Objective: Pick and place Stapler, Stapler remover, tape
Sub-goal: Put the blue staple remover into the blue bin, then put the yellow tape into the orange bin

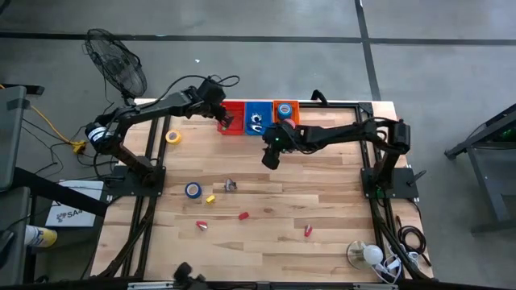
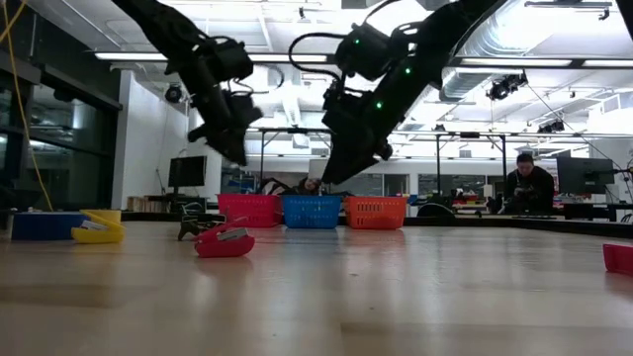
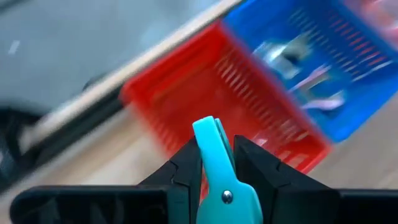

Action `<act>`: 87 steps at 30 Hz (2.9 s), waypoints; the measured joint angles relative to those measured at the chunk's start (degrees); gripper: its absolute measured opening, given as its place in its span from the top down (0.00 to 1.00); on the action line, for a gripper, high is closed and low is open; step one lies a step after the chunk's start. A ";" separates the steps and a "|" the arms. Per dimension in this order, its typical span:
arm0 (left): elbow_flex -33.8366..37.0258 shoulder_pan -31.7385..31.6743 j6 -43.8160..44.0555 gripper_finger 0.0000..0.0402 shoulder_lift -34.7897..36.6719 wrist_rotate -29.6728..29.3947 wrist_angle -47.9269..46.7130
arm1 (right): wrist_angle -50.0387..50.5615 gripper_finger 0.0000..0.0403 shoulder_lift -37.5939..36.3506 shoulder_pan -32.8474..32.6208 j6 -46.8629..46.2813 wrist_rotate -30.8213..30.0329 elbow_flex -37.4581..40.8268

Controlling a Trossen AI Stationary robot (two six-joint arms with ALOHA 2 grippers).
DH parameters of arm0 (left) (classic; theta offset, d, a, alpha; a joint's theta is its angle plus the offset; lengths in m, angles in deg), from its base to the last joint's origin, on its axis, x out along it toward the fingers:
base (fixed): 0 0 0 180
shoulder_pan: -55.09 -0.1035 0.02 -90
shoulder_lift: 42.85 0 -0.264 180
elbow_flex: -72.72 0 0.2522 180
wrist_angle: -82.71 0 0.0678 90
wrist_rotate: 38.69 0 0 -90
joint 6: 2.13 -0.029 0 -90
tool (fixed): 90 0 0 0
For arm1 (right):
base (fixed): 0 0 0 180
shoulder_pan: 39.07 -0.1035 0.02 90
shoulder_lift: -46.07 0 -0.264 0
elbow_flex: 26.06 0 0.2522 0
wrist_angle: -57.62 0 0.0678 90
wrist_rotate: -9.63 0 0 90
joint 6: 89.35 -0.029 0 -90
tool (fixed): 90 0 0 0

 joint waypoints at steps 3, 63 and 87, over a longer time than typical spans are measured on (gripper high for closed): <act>0.00 1.97 -2.14 0.81 -0.30 3.28 6.39 | 1.19 0.53 -0.69 0.00 0.00 -2.03 -0.02; -5.84 5.26 -5.74 0.57 1.62 -3.17 -23.09 | 6.53 0.53 -0.70 0.00 -0.23 -13.17 -0.04; 14.90 3.42 23.23 0.57 9.27 -17.17 -24.27 | 5.30 0.53 -0.67 -0.02 -0.32 -9.99 -0.07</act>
